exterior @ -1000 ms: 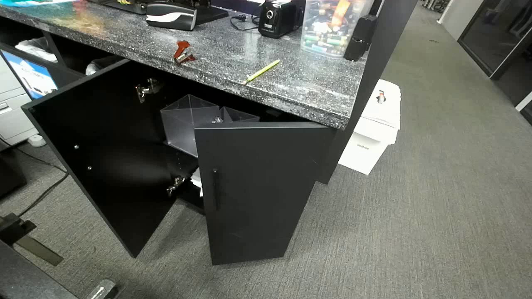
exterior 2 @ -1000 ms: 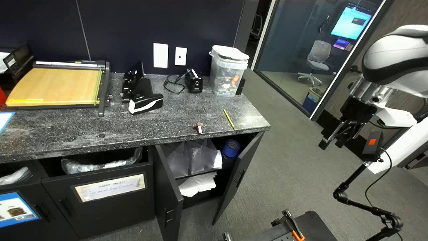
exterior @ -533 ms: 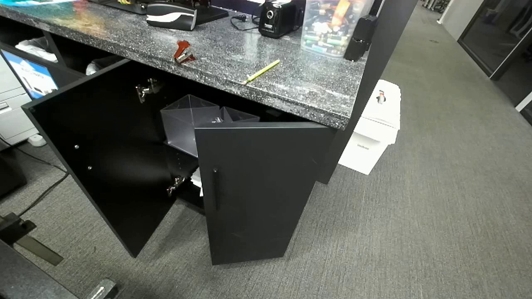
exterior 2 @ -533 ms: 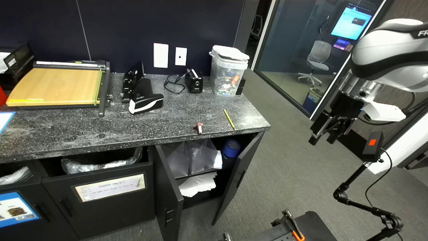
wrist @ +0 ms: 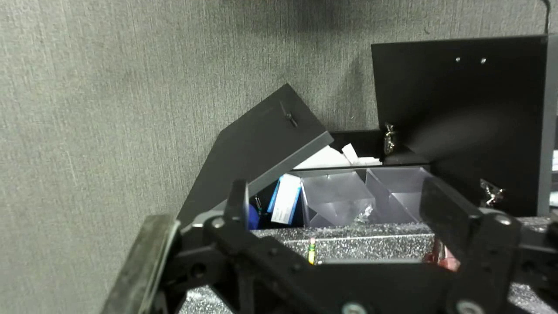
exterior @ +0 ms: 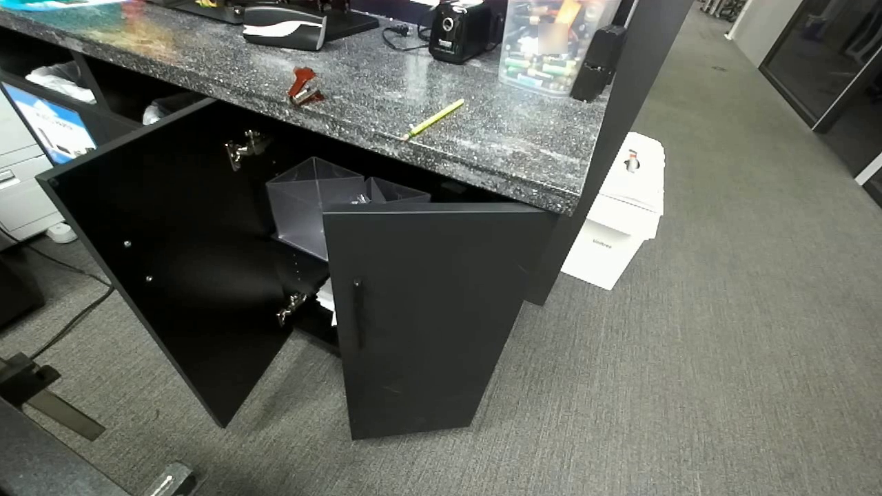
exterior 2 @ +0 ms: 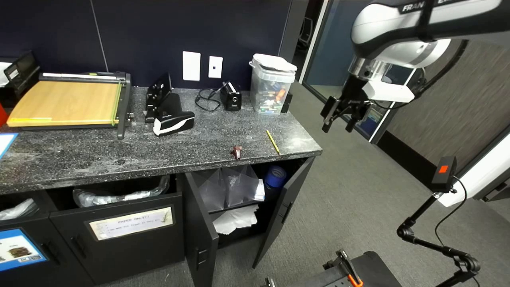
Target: Move the pencil to the right
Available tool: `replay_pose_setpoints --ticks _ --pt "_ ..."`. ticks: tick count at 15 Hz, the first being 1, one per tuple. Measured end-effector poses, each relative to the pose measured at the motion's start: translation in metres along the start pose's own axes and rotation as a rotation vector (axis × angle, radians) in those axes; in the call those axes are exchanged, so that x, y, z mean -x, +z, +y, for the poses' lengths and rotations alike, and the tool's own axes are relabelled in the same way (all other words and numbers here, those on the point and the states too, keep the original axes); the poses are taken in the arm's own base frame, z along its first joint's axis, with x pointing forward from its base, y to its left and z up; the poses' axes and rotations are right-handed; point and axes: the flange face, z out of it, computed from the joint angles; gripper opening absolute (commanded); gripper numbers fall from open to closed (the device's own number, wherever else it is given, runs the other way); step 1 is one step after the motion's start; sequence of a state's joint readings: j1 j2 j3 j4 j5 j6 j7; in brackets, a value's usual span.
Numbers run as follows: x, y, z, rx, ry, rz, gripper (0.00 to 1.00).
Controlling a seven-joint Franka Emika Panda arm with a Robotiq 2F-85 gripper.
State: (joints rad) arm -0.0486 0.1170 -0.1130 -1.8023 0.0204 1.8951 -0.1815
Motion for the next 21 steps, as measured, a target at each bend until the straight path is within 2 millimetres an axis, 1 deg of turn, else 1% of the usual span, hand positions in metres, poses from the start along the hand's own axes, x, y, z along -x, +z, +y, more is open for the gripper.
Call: replay_pose_setpoints --ticks 2,5,8,11,13,15,18,21 --pt "-0.032 0.011 -0.002 0.010 0.009 0.003 1.00" --pt "-0.077 0.036 -0.004 0.021 0.024 0.003 1.00" --pt "-0.116 0.066 -0.010 0.022 0.047 0.004 1.00" --pt "-0.148 0.100 -0.017 0.023 0.077 0.004 1.00" --pt "-0.164 0.123 -0.020 0.021 0.097 -0.006 1.00" --pt "-0.177 0.144 -0.023 0.015 0.114 -0.027 1.00" --pt "-0.191 0.170 -0.024 0.003 0.141 -0.052 1.00" --pt "-0.201 0.190 -0.025 0.001 0.173 -0.065 1.00"
